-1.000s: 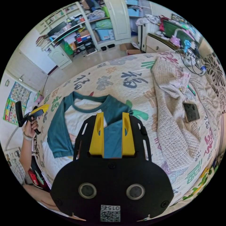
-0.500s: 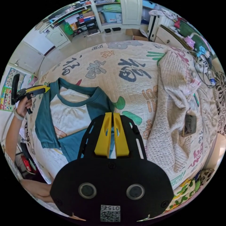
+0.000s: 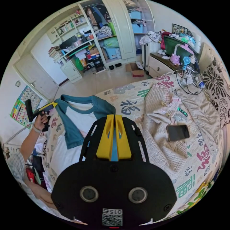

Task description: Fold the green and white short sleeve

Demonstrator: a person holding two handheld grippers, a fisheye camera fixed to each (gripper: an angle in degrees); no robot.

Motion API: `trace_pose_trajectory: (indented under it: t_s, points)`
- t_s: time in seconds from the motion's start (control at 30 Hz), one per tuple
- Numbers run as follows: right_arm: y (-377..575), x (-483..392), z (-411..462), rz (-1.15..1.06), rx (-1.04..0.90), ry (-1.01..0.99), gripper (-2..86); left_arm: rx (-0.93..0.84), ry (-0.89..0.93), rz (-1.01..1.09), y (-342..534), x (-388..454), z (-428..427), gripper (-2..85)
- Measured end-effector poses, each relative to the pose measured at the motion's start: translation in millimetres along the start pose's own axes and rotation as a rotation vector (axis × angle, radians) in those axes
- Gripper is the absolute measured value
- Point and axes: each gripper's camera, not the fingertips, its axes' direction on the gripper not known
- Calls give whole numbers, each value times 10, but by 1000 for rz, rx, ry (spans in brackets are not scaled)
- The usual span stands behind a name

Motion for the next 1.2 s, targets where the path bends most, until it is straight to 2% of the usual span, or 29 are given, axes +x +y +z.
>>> trace_pose_trajectory:
  t_s: [0.1,0.23,0.43,0.53,0.6,0.7,0.8,0.87,0.97,1.03,1.1,1.2]
  points:
    - [721,-92,-367,-110,-2,-83,-10,18,83,102,630,242,-525,-2]
    - [1925,-275,-610,-206,-153,-162,-10,-41,180,120,1793,544,-1107,-2]
    - [3212,-494,-538,-294,-380,-106,-8,-222,212,30,3153,952,-1359,-2]
    - [3501,-509,-513,-340,-400,-61,-1,-253,179,15,3489,1083,-1450,-1]
    - [3600,-517,-501,-385,-426,-26,12,-265,152,23,3582,1147,-1484,0]
    - [3741,-451,-426,-397,-576,-13,52,-350,93,-10,3643,1159,-1474,4]
    - [3793,-356,-582,-354,-546,76,54,-343,65,-23,3564,1177,-1668,15]
    - [3783,-355,-678,-351,-503,55,52,-324,41,-8,3435,1248,-1783,26]
    - [3783,-399,-619,-383,-477,-10,52,-306,116,12,3228,1383,-1713,35]
    - [3851,-353,-321,-391,-625,0,51,-432,94,0,3178,1404,-1364,33]
    - [3859,-254,-301,-377,-624,-18,51,-532,81,-20,3182,1343,-1143,30]
    - [3668,122,-546,-216,-531,-87,51,-442,161,-61,2898,1135,-1370,35]
